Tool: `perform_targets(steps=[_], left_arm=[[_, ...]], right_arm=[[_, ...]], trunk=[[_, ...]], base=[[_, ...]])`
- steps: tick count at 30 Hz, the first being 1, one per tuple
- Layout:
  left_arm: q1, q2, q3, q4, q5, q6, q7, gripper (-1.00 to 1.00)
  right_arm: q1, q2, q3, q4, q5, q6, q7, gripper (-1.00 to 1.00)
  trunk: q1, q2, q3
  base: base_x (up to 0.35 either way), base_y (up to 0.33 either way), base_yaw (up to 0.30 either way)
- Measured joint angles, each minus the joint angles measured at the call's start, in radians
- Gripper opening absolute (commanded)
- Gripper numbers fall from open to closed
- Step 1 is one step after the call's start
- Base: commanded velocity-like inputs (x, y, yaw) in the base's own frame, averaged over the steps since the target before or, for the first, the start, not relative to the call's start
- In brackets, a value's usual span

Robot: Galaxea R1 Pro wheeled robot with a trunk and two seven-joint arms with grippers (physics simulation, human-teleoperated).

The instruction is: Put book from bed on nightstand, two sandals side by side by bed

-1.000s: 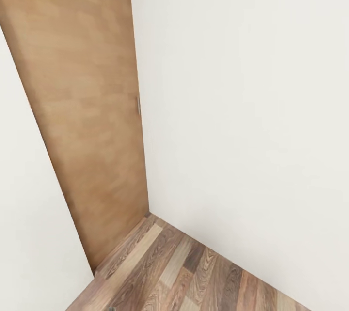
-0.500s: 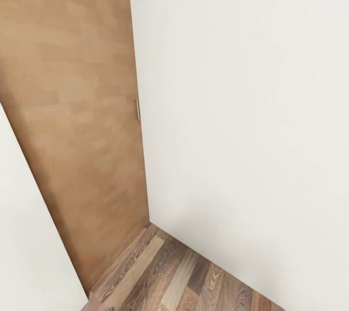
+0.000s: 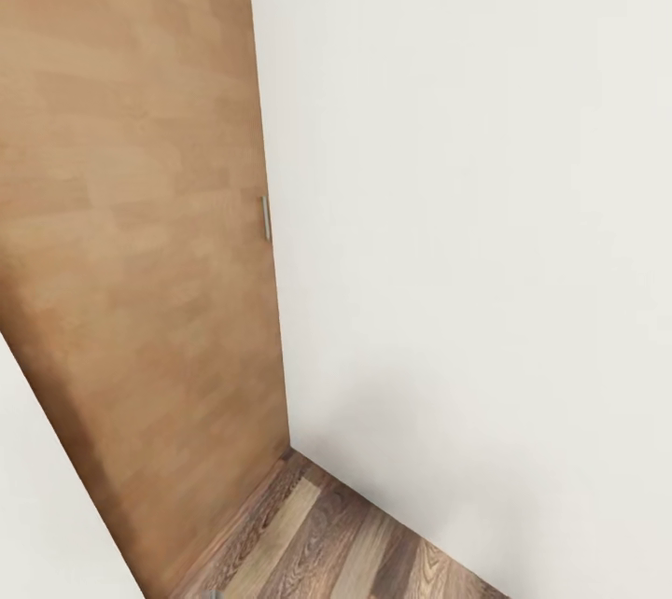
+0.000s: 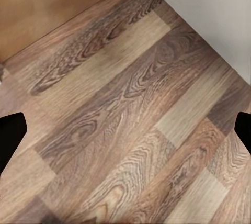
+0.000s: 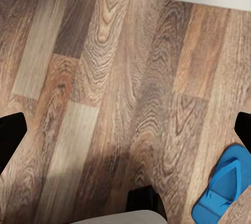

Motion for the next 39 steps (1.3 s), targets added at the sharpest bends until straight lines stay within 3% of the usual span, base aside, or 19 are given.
perform_targets(steps=[9, 26, 39], left_arm=[[0.000, 0.000, 0.000, 0.000, 0.000, 0.000, 0.000, 1.00], [0.000, 0.000, 0.000, 0.000, 0.000, 0.000, 0.000, 1.00], [0.000, 0.000, 0.000, 0.000, 0.000, 0.000, 0.000, 1.00]], right_arm=[[0.000, 0.000, 0.000, 0.000, 0.000, 0.000, 0.000, 1.00], [0.000, 0.000, 0.000, 0.000, 0.000, 0.001, 0.001, 1.00], [0.000, -0.001, 0.000, 0.000, 0.001, 0.000, 0.006, 1.00]], trunk=[[0.000, 0.000, 0.000], [0.000, 0.000, 0.000], [0.000, 0.000, 0.000]], base=[[0.072, 0.016, 0.000], [0.230, 0.027, 0.000], [0.006, 0.000, -0.232]])
